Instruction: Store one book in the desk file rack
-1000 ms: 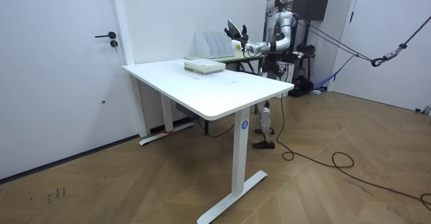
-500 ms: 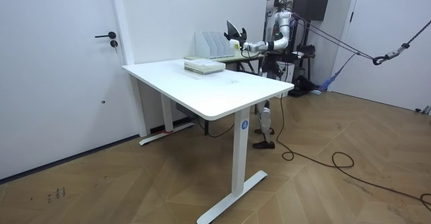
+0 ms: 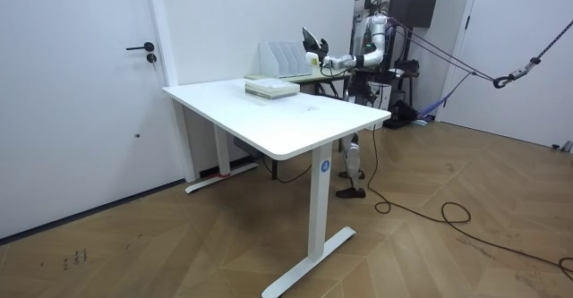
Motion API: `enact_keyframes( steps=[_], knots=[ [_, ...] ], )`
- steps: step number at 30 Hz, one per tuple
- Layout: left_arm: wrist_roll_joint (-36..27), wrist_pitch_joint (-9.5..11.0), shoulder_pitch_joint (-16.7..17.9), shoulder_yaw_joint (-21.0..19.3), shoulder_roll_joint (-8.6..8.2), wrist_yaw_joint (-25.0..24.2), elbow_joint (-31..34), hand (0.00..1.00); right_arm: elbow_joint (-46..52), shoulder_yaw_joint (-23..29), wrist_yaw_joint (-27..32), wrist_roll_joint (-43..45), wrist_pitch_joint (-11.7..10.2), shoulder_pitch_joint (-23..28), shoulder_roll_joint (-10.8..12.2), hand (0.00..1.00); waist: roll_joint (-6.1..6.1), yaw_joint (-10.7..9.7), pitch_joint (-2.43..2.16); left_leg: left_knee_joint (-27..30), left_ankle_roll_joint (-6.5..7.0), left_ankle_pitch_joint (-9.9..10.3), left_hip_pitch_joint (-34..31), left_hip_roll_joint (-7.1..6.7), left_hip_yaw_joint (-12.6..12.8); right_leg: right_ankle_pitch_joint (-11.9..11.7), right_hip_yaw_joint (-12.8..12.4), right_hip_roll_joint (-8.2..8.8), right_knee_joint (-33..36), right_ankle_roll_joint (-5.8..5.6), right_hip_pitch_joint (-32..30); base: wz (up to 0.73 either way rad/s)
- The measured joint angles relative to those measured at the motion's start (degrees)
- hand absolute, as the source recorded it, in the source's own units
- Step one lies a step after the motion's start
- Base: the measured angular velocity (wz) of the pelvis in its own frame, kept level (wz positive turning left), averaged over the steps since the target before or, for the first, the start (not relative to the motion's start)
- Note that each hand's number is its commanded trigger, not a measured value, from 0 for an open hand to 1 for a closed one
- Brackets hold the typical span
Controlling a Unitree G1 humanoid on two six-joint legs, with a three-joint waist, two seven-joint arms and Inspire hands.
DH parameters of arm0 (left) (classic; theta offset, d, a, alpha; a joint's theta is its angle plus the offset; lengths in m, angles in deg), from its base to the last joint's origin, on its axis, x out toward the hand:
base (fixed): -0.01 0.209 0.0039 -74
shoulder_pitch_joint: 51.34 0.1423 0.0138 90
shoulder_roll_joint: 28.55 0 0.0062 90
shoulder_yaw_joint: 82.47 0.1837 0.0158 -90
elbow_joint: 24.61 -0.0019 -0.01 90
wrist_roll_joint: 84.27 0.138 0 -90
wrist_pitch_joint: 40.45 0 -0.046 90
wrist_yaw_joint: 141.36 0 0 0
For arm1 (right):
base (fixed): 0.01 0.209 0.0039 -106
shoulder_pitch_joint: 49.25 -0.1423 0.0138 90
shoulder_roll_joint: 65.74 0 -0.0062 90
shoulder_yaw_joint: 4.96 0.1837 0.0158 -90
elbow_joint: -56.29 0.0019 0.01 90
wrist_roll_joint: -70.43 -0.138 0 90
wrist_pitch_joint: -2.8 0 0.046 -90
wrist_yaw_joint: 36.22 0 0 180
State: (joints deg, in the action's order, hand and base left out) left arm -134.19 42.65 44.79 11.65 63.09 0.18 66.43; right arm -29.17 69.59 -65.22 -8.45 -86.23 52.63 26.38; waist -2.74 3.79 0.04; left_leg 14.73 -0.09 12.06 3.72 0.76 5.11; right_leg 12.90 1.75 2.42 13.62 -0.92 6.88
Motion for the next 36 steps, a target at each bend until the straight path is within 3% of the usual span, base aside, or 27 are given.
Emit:
enact_keyframes(
  steps=[9, 19, 20, 21, 22, 25, 30, 33, 36],
  knots=[
    [-0.07, -0.01, -0.02, 1.66, 0.38, -3.58, 0.0, 1.0, 0.0, -1.18, -0.77, 0.19, 0.31, 0.07, 0.33, 1.0, 0.28, 0.95, 0.17, 0.1, -0.11, 0.07, -0.34, 0.25, 0.44, -0.08, -0.15, -0.14, 0.12, 0.12, -0.48, -0.03],
    [-0.71, -0.02, -0.02, 1.69, 0.82, -5.09, 0.0, 1.0, 0.0, -1.11, -2.44, 0.48, 0.34, 0.09, -0.09, 1.0, 0.06, 1.16, 0.02, 0.65, -0.41, 0.28, -0.42, 0.66, 0.42, -0.2, -0.04, -0.52, 0.07, 0.32, -0.48, 0.0],
    [-0.76, -0.01, -0.02, 1.74, 0.85, -5.09, -0.02, 0.73, -0.01, -0.67, -2.47, 0.51, 0.32, 0.08, -0.23, 1.0, 0.07, 1.1, 0.03, 0.7, -0.41, 0.28, -0.42, 0.66, 0.42, -0.2, -0.03, -0.52, 0.12, 0.32, -0.48, 0.0],
    [-0.76, -0.01, -0.02, 1.81, 0.83, -5.04, -0.03, 0.61, -0.01, -0.55, -2.47, 0.5, 0.3, 0.05, -0.38, 1.0, 0.04, 1.04, 0.04, 0.76, -0.41, 0.28, -0.47, 0.66, 0.38, -0.21, 0.03, -0.52, 0.14, 0.33, -0.47, 0.0],
    [-0.77, -0.01, -0.02, 2.01, 0.84, -4.87, -0.03, 0.0, -0.01, -0.42, -2.48, 0.49, 0.25, -0.01, -0.89, 1.0, -0.01, 0.83, 0.07, 0.88, -0.41, 0.29, -0.56, 0.65, 0.33, -0.22, 0.07, -0.52, 0.13, 0.36, -0.48, 0.0],
    [-0.51, 0.69, 0.0, 2.9, 1.24, -4.19, -0.04, 0.0, 0.0, -0.13, -2.47, 0.83, -0.07, 0.0, -2.18, 1.0, -0.18, 0.71, 0.26, 0.65, -0.41, 0.28, -0.54, 0.65, 0.31, -0.24, 0.11, -0.52, 0.18, 0.39, -0.46, 0.0],
    [3.89, 2.17, 0.17, 2.94, 1.33, -2.07, -1.98, 0.0, -0.01, 2.9, -2.46, 8.27, -0.94, -0.06, -2.17, 1.0, 0.01, -0.64, 0.56, 0.61, -0.41, 0.27, -0.44, 0.6, 0.1, -0.24, 0.17, -0.55, -0.05, 0.39, -0.16, 0.01],
    [9.38, 2.57, 1.31, 2.93, 1.39, 0.6, -2.99, 0.0, 0.0, 5.38, -1.07, 19.06, -0.87, -0.47, -2.61, 1.0, 0.66, -1.8, 0.77, 0.16, -0.43, 0.23, -0.01, 0.6, 0.51, -0.22, -0.1, -0.55, -0.28, 0.4, -0.09, -0.06],
    [10.83, 4.07, 1.51, 3.33, 1.29, 2.22, -6.05, 0.0, -0.01, 5.56, 1.49, 26.24, -0.87, -0.87, -3.19, 1.0, 1.28, -2.29, 0.78, 0.43, -0.44, 0.23, 0.03, 0.6, 0.51, -0.23, -0.05, -0.57, -0.88, 0.41, 0.13, 0.0]
  ],
)
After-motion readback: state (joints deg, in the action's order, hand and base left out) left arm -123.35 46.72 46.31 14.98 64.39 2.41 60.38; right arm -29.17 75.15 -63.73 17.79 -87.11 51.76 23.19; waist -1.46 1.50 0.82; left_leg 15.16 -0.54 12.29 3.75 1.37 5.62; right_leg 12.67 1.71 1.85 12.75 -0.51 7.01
